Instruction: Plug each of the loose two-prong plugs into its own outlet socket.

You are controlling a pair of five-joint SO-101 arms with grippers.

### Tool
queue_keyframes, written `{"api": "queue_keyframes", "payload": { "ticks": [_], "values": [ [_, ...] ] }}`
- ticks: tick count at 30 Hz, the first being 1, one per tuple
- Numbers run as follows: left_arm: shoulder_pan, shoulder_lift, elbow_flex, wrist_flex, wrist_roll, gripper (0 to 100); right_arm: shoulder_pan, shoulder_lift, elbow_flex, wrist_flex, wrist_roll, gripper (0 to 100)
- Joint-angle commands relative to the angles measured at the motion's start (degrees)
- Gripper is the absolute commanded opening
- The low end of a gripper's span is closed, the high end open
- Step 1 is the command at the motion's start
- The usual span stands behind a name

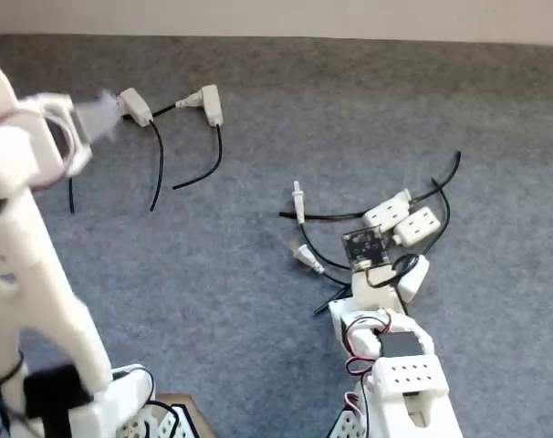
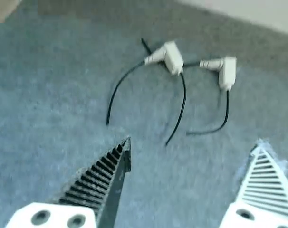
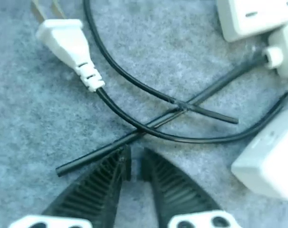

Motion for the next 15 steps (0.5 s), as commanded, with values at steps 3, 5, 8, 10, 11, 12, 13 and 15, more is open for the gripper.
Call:
{"api": "queue_keyframes", "payload": {
  "ticks": [3, 5, 8, 10, 11, 12, 13, 15],
  "values": [
    [-0.31, -9.98, 24.13, -6.86, -0.09, 37, 5.32, -0.31, -14.11, 11.21, -3.69, 19.6],
    [0.84, -11.47, 28.79, -8.18, -0.09, 37, 7.52, 0.13, -23.08, 18.07, -5.98, 19.6],
    [3.21, -13.41, 34.59, -8.53, 0.00, 37, 9.36, 0.22, -36.79, 25.36, -7.82, 19.6],
    [5.76, -13.93, 38.29, -8.62, 0.09, 37, 9.45, 0.31, -44.79, 27.56, -9.05, 19.6],
    [6.99, -14.02, 39.96, -8.88, 0.62, 37, 9.45, 0.31, -48.13, 28.18, -9.85, 19.6],
    [7.96, -14.02, 41.89, -9.49, 1.93, 37, 9.45, 0.40, -51.03, 28.53, -10.73, 19.6],
    [8.57, -14.11, 43.74, -10.37, 3.52, 37, 9.54, 1.36, -52.70, 29.23, -11.52, 19.6],
    [9.36, -14.11, 47.87, -13.27, 6.33, 37, 9.54, 5.67, -54.55, 30.73, -13.10, 19.7]
  ]
}}
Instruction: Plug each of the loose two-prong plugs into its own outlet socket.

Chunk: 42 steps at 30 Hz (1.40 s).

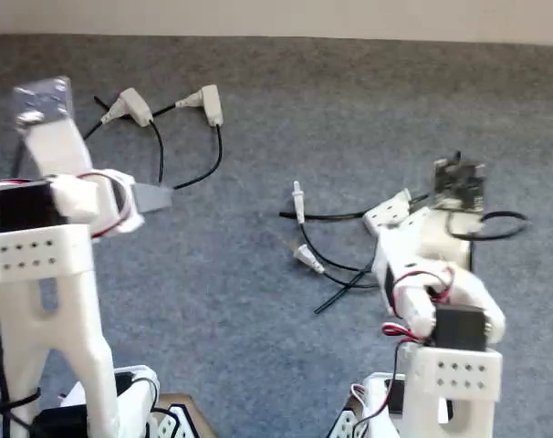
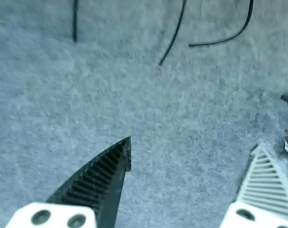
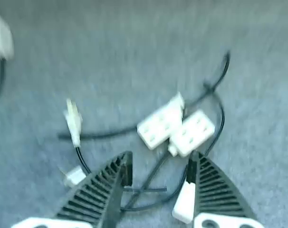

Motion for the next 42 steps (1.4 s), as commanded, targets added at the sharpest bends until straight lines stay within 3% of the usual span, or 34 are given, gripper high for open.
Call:
{"api": "queue_keyframes", "payload": {
  "ticks": [1, 5, 12, 19, 24, 35, 42],
  "values": [
    [3.12, -1.54, 7.78, -6.15, 4.84, 37, 0.66, 7.87, -7.08, 2.07, -2.90, 19.7],
    [3.74, -1.63, 15.34, -14.33, 5.10, 37, 1.71, 22.46, -11.91, 1.89, -4.48, 19.7],
    [3.82, -1.63, 35.38, -37.45, 5.19, 37, 5.05, 44.44, -24.13, -0.92, -19.78, 19.7],
    [5.23, -1.45, 44.09, -53.10, 5.27, 37, 5.58, 60.18, -26.95, -8.40, -26.73, 19.7],
    [8.57, -1.45, 45.05, -54.59, 5.01, 37, 5.14, 64.31, -29.58, -12.62, -27.52, 19.7],
    [8.48, -1.45, 45.05, -54.68, 4.84, 37, -5.67, 73.27, -35.74, -12.35, -43.52, 19.8],
    [8.40, -1.45, 45.05, -54.68, 4.75, 37, -4.88, 75.47, -36.53, -12.18, -42.81, 19.9]
  ]
}}
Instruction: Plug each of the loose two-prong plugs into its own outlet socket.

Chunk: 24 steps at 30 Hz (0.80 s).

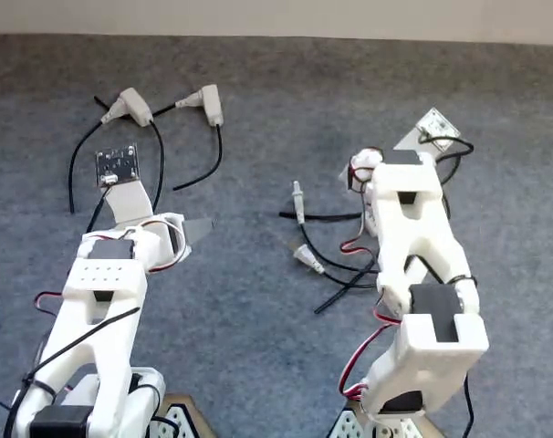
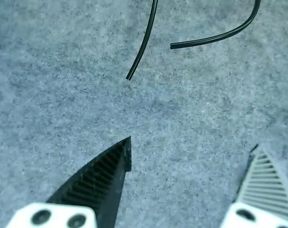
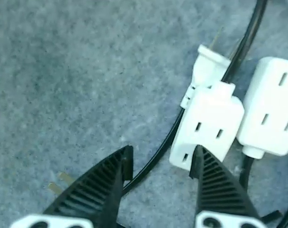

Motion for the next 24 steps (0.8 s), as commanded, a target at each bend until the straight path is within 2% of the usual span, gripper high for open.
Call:
{"api": "queue_keyframes", "payload": {
  "ticks": [1, 8, 11, 24],
  "values": [
    [0.66, -1.36, -0.31, -0.97, 0.00, 37, 1.63, -0.31, -2.24, 0.13, 1.67, 19.9],
    [0.75, -1.36, -0.31, -0.97, 0.00, 37, 3.65, -0.31, -10.68, 15.34, 3.52, 19.9],
    [0.75, -1.36, -0.31, -0.97, 0.00, 37, 3.65, -0.31, -12.62, 18.33, 3.52, 20.0],
    [0.75, -1.36, -0.31, -0.97, 0.00, 37, 3.65, 0.22, -5.67, 7.25, 3.16, 20.0]
  ]
}}
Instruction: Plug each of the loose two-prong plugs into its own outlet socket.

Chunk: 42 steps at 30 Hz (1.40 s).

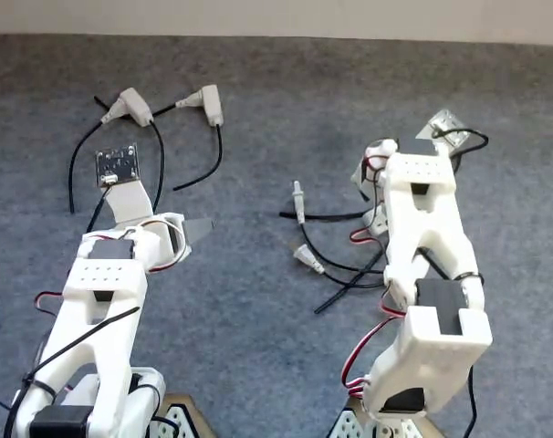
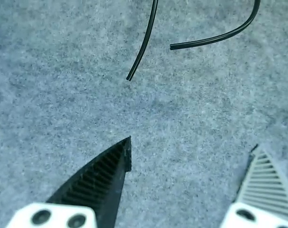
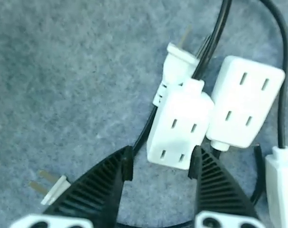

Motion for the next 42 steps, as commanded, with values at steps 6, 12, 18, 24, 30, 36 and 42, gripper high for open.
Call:
{"api": "queue_keyframes", "payload": {
  "ticks": [6, 12, 18, 24, 30, 36, 42],
  "values": [
    [0.75, -1.36, -0.31, -0.79, 0.00, 37, 2.51, -1.01, 3.12, -3.91, 0.35, 20.0],
    [0.75, -1.36, -0.31, -0.79, 0.00, 37, 2.59, -0.66, 3.30, -3.91, 0.35, 20.0],
    [0.75, -1.36, -0.31, -0.79, 0.00, 37, 2.51, 9.01, 0.22, -4.18, 0.70, 20.0],
    [0.66, -1.36, -0.31, -0.88, 0.00, 37, 2.42, 13.05, -8.40, 2.68, 0.79, 19.5],
    [0.66, -1.36, -0.31, -0.88, 0.00, 37, 1.98, 12.00, -10.15, 3.47, 3.69, 16.3],
    [0.66, -1.36, -0.31, -1.32, 0.00, 37, 1.63, 11.56, -10.68, 3.91, 4.84, 9.6],
    [0.57, -1.45, 0.57, -2.81, 0.00, 37, -1.19, 11.38, -15.34, 7.16, 7.03, 9.6]
  ]
}}
